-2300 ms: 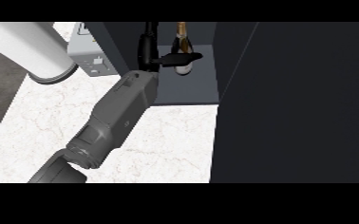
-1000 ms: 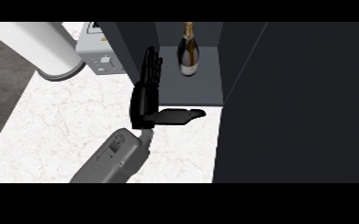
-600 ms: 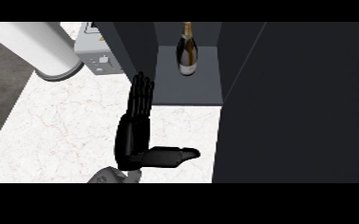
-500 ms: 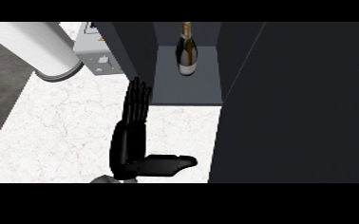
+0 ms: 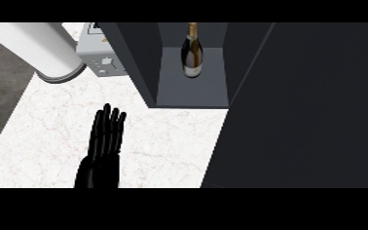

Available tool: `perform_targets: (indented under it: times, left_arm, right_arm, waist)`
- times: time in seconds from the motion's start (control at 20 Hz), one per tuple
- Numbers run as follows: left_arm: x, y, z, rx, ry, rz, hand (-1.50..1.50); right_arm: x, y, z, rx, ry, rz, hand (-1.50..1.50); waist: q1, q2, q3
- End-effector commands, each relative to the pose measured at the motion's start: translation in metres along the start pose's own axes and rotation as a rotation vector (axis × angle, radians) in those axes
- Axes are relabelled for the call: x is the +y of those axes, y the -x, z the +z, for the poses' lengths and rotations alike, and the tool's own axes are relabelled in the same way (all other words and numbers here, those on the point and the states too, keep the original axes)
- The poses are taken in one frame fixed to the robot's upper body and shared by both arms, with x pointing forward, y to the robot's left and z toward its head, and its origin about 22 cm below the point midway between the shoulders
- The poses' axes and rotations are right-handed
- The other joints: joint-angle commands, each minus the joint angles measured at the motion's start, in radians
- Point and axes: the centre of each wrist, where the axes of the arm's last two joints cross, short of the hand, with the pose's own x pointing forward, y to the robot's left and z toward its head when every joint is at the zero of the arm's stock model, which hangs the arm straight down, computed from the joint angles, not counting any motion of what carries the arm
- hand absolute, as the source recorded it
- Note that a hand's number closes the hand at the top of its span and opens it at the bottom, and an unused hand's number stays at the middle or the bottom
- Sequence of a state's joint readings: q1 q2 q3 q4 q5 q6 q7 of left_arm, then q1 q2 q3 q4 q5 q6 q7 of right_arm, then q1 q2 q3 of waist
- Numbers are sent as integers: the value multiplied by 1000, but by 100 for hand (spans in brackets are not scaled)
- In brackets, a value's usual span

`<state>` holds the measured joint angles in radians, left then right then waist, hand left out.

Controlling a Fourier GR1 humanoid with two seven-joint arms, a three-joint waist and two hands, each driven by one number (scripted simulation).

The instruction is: Pick up the wine, place it into the cabinet and close the cabinet

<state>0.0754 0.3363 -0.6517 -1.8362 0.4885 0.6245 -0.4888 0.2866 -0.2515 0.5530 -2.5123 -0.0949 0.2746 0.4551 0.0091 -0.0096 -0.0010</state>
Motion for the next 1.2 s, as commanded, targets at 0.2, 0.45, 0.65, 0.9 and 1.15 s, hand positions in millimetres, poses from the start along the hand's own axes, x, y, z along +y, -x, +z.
perform_targets:
  times: [0.2,0.45,0.65,0.9,1.15]
  left_arm:
    - [48,-32,16,-25,-11,-27,-150]
    - [64,-39,25,-37,-45,-23,-150]
    - [79,-48,29,-20,-37,-17,-150]
    - [95,-64,28,-36,-40,3,-150]
    - [123,-73,25,-46,-2,-13,-150]
  right_arm:
    - [27,-41,4,-127,-145,11,150]
    - [40,-42,-14,-107,-184,-62,150]
    - [50,-42,-31,-107,-205,-108,150]
    - [64,-35,-58,-97,-207,-102,150]
    - [66,-37,-99,-93,-140,-78,150]
  waist:
    - [9,0,-3]
    - [17,-1,-6]
    - [21,-3,-6]
    - [31,-3,-5]
    - [45,5,-6]
